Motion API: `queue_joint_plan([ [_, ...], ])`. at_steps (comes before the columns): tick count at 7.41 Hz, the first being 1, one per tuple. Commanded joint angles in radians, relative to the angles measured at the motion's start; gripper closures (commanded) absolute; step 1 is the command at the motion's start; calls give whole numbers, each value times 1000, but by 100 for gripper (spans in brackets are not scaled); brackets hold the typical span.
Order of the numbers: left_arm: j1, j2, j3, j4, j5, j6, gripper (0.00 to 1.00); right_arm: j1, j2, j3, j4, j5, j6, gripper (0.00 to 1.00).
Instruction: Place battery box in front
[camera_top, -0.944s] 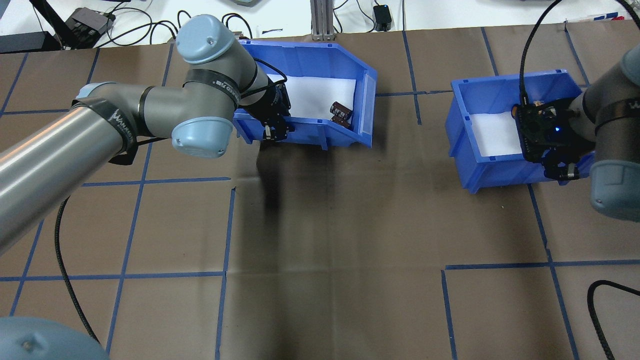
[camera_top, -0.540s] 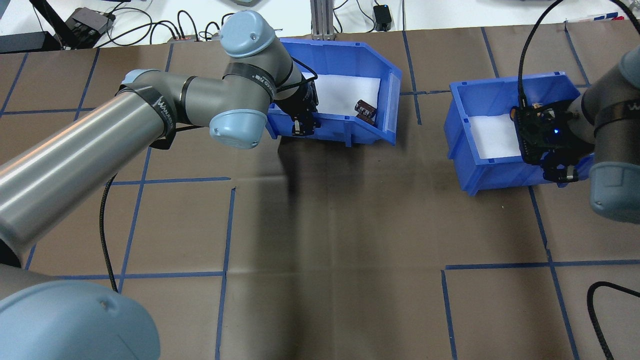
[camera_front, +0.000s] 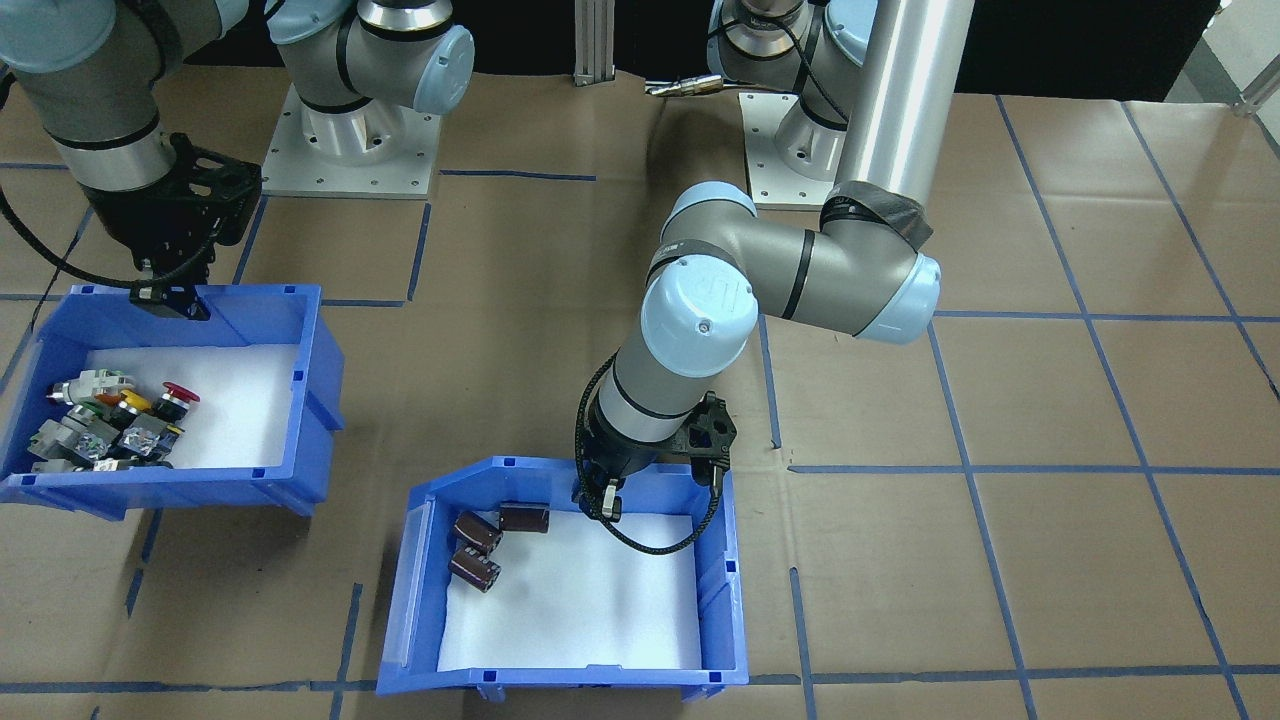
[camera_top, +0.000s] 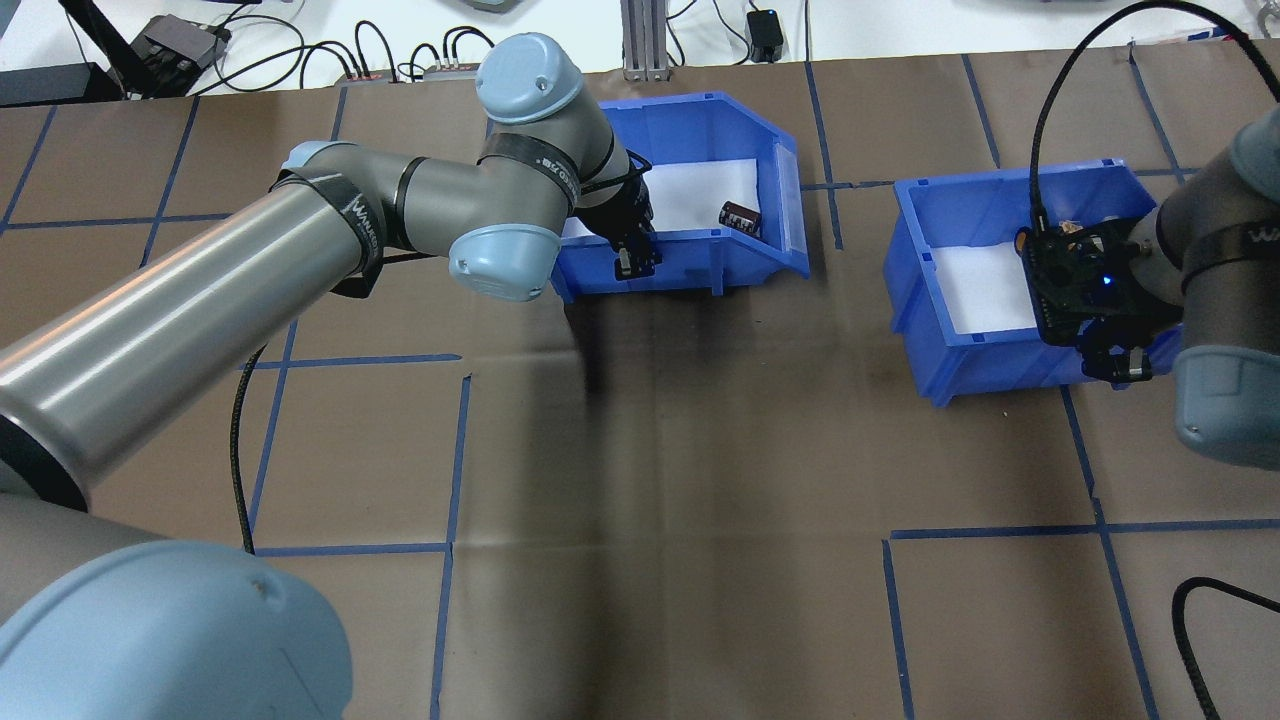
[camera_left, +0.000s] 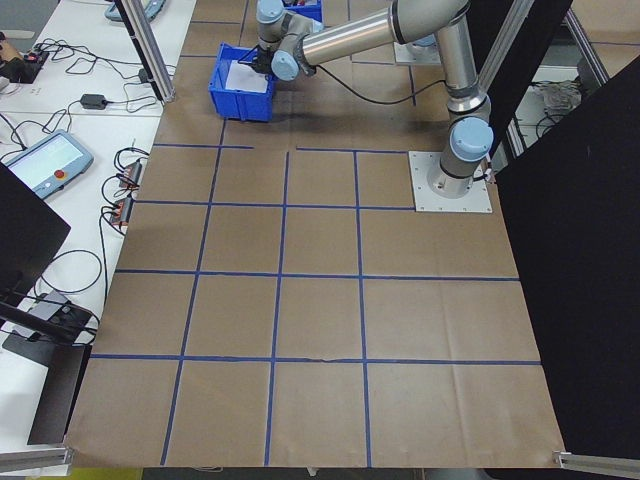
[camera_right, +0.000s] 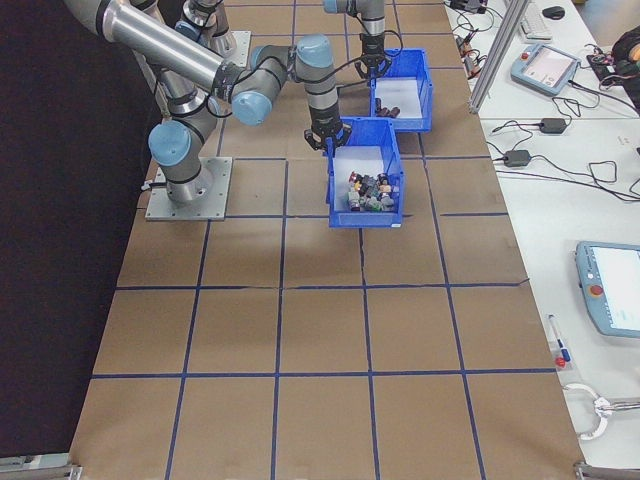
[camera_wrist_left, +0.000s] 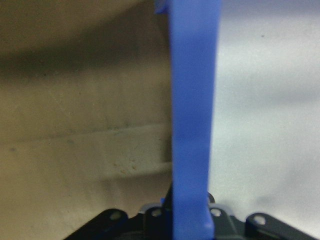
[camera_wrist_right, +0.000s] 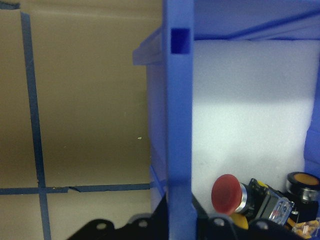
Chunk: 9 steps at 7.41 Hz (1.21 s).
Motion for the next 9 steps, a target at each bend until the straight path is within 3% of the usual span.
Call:
queue_joint_plan([
  [1, -1, 2, 1, -2, 8, -26, 76, 3, -71, 53, 23, 0, 6, 100],
  [2, -1, -2, -2, -5, 50, -33, 36, 6, -95, 80, 24, 3, 10, 100],
  [3, -1, -10, -2, -11, 142, -33, 0, 15, -109, 103, 25, 3, 13, 100],
  [5, 1, 21, 1, -34, 153, -16, 0, 70, -135, 148, 24, 3, 45, 100],
  [7, 28, 91, 40, -211, 155, 164, 0, 169, -138, 159, 25, -8, 159, 100],
  [9, 106, 159, 93, -473, 152, 438, 0, 292, -138, 160, 25, -11, 295, 100],
])
